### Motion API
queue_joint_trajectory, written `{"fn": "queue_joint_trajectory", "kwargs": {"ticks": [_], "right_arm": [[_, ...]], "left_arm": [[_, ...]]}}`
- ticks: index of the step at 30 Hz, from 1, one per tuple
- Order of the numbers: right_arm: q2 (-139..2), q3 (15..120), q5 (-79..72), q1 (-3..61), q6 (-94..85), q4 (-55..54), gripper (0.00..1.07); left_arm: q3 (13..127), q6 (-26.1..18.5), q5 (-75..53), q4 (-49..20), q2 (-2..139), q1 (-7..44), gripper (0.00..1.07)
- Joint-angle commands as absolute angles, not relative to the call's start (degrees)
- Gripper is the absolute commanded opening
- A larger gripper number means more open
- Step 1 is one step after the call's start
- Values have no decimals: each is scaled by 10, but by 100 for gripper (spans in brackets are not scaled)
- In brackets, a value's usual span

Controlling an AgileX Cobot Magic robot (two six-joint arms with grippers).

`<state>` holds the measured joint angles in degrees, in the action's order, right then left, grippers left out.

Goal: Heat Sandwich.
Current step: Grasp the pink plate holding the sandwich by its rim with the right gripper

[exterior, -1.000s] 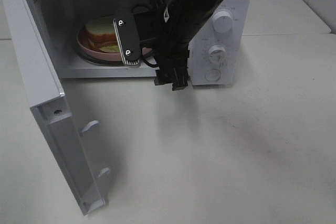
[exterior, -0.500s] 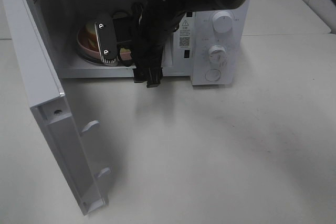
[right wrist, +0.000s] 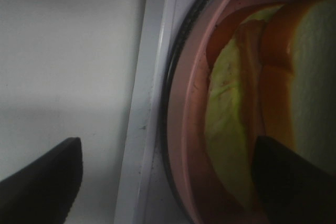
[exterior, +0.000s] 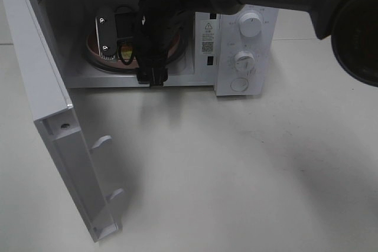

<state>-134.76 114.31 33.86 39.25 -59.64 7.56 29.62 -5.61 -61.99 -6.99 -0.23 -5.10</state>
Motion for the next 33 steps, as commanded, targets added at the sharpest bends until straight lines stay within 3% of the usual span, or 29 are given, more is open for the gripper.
{"fn": "queue_joint_trajectory", "kwargs": {"ticks": [1,14,33], "right_arm": [[-1365,1168,347,395,-592,73,83],[-1435,1275,361,395,-588,53,82],[-1468,1276,383,393,-590,-18,78]], "left_arm": [[296,-54,-615,-75,-14,-48,98],[296,-54,-615,-75,-14,-48,98],[296,-54,-615,-74,-14,-48,98]]}}
